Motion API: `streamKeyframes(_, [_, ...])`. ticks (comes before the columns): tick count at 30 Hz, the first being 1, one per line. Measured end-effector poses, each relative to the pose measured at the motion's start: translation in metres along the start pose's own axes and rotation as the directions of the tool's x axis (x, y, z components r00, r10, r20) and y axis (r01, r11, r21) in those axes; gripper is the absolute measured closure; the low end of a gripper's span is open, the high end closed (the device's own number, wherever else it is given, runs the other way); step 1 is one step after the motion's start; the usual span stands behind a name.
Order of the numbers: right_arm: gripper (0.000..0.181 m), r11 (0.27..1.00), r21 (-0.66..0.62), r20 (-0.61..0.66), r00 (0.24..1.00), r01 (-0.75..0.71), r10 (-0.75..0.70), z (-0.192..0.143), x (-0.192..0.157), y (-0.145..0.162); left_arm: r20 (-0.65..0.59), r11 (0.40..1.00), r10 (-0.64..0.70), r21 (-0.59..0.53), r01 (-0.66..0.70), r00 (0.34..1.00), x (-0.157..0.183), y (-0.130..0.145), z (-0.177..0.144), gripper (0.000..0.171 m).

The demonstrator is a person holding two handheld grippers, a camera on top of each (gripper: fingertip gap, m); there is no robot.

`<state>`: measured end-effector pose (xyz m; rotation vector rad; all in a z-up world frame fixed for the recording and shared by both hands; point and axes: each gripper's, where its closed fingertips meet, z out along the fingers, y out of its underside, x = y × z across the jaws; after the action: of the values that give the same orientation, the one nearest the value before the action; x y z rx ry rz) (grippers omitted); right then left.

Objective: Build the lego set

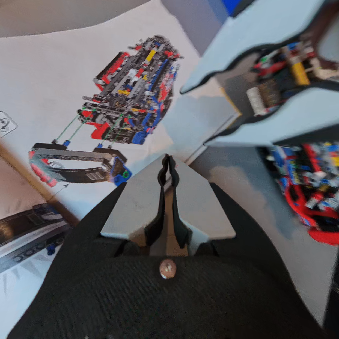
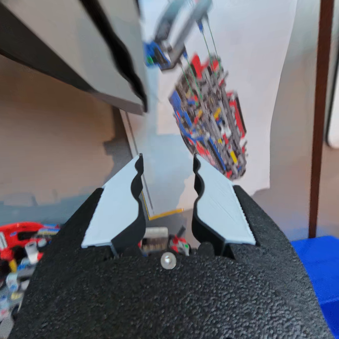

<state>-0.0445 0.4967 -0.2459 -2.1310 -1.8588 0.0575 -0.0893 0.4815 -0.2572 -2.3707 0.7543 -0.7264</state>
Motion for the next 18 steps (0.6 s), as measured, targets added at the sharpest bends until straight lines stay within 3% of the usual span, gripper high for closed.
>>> streamKeyframes(2, [0.14, 0.995, -0.101, 0.128, 0.991, -0.02, 0.033, -0.008, -0.008, 0.031, -0.092, 0.997, 0.007, 0.077, 0.0, 0.996, 0.017, -0.011, -0.018, 0.171])
streamKeyframes(3, [0.149, 0.99, -0.143, 0.152, 0.988, 0.0, 0.022, -0.013, -0.012, 0.046, -0.085, 0.995, 0.015, 0.098, -0.007, 0.996, 0.019, -0.013, -0.026, 0.151])
streamKeyframes(4, [0.151, 0.987, -0.161, 0.161, 0.987, 0.018, 0.008, -0.017, -0.015, 0.056, -0.037, 0.994, 0.017, 0.105, -0.013, 0.999, 0.014, -0.014, -0.03, 0.11])
streamKeyframes(6, [0.159, 0.989, -0.147, 0.251, 0.967, 0.003, 0.035, -0.022, -0.033, 0.062, -0.008, 0.995, 0.064, 0.075, -0.064, 0.998, 0.013, -0.008, -0.032, 0.105])
streamKeyframes(7, [0.163, 0.987, -0.163, 0.292, 0.955, -0.009, 0.057, -0.022, -0.04, 0.066, 0.013, 0.996, 0.074, 0.054, -0.075, 0.997, 0.011, -0.004, -0.03, 0.093])
streamKeyframes(10, [0.178, 0.977, -0.209, 0.294, 0.956, 0.045, 0.019, -0.022, -0.045, 0.078, -0.003, 0.996, 0.084, -0.024, -0.084, 0.996, 0.014, 0.011, -0.021, 0.095])
streamKeyframes(13, [0.181, 0.974, -0.214, 0.297, 0.955, 0.077, -0.01, -0.027, -0.052, 0.091, -0.136, 0.995, 0.058, -0.068, -0.068, 0.989, 0.046, 0.028, -0.012, 0.099])
streamKeyframes(18, [0.181, 0.977, -0.203, 0.301, 0.954, 0.059, 0.005, -0.037, -0.067, 0.115, -0.245, 0.986, 0.122, -0.08, -0.146, 0.962, 0.107, 0.044, -0.001, 0.106])
